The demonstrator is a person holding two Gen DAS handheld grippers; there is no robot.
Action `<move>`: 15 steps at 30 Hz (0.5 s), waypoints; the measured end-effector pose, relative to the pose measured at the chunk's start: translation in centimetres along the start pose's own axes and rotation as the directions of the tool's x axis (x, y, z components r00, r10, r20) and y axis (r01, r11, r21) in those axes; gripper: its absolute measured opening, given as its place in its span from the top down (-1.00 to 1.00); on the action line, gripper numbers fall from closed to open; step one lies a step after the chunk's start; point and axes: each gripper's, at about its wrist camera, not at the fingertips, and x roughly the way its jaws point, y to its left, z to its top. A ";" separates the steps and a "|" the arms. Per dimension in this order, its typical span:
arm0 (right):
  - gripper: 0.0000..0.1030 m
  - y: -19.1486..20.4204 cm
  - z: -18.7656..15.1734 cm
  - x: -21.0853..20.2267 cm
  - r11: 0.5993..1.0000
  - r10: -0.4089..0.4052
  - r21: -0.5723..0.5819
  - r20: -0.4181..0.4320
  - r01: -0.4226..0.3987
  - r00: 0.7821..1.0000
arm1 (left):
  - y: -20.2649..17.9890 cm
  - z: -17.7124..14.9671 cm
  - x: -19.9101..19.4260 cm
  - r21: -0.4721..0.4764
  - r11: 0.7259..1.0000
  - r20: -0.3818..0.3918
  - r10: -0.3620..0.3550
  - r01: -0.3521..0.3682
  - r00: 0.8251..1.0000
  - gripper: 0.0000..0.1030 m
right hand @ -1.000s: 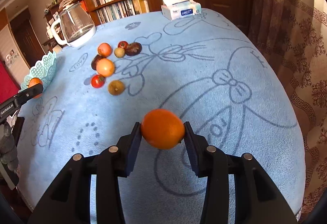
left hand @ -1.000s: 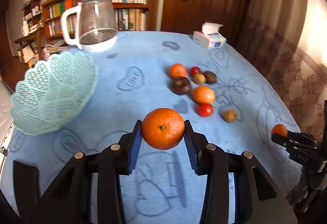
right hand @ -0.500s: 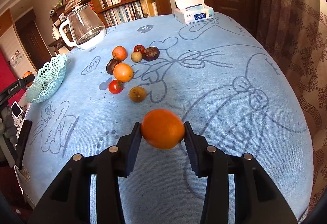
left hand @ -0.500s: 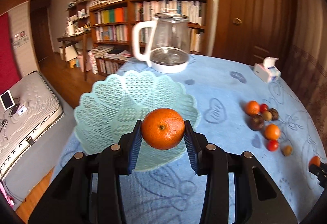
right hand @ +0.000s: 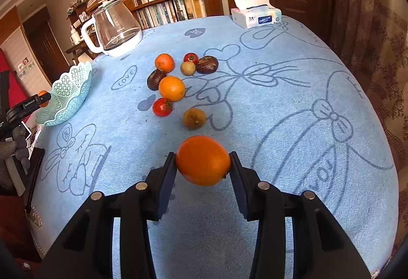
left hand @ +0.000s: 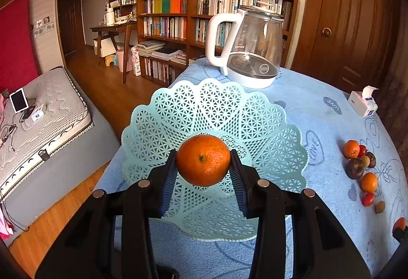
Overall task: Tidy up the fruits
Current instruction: 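Carry the orange into the green lattice basket and open the left gripper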
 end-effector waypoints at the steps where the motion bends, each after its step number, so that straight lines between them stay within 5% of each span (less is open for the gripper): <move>1: 0.18 0.2 0.0 0.1 1.000 0.003 -0.002 -0.001 -0.003 1.000 | 0.1 0.0 0.2 -0.001 1.000 -0.005 0.002 -0.002 1.000 0.20; 8: 0.18 0.9 -0.1 0.4 1.000 0.017 -0.012 -0.010 -0.017 1.000 | 0.5 0.3 0.1 -0.007 1.000 0.005 0.012 -0.012 1.000 0.16; 11: 0.18 1.1 -0.1 0.5 1.000 0.020 -0.015 -0.010 -0.020 1.000 | 1.0 0.4 -0.1 -0.027 0.999 0.012 0.019 -0.019 1.000 -0.09; 15: 0.18 1.5 0.1 0.6 0.999 0.024 -0.024 -0.009 -0.025 1.000 | 1.5 0.7 -0.6 -0.043 0.999 0.024 0.025 -0.024 0.999 -0.16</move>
